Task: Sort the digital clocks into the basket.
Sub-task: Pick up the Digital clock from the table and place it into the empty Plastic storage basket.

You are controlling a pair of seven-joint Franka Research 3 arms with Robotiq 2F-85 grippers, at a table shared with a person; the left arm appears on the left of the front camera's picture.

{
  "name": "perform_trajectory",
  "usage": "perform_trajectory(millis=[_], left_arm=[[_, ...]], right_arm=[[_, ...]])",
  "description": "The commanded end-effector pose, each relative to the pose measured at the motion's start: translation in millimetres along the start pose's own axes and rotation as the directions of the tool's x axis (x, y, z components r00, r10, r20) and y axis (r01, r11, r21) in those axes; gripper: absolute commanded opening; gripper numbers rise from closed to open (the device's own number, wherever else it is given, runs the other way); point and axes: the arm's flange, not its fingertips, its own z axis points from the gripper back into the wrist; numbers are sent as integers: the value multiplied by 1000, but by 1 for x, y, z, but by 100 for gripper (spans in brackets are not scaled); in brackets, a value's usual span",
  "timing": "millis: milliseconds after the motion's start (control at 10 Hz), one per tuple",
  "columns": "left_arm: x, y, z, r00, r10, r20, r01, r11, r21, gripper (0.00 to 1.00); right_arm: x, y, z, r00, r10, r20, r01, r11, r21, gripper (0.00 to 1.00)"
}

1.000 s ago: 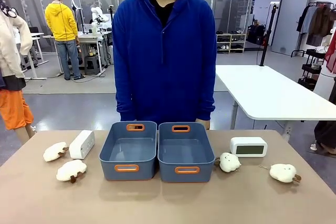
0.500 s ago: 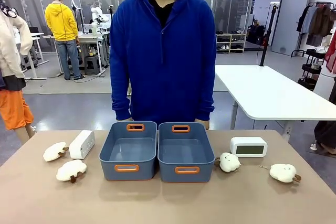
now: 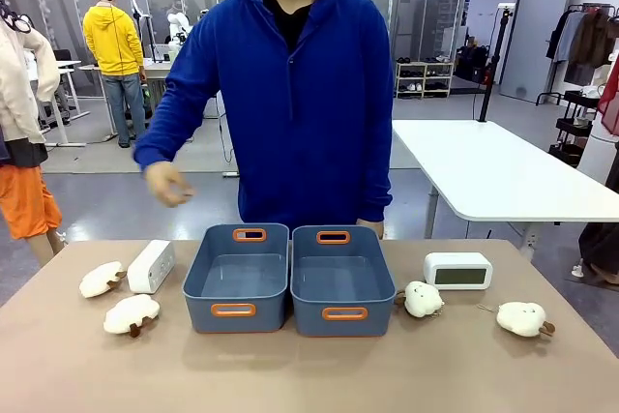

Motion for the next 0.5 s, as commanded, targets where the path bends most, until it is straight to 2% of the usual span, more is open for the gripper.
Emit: perform_trajectory(millis=[0,400], left_arm=[[1,-1,1,1000,-10,9,10,1000,-19,100],[1,-1,1,1000,-10,9,10,1000,-19,100]], right_arm=[[-1,2,2,1000,10,-12,-10,1000,-2,100],[-1,2,2,1000,10,-12,-10,1000,-2,100]])
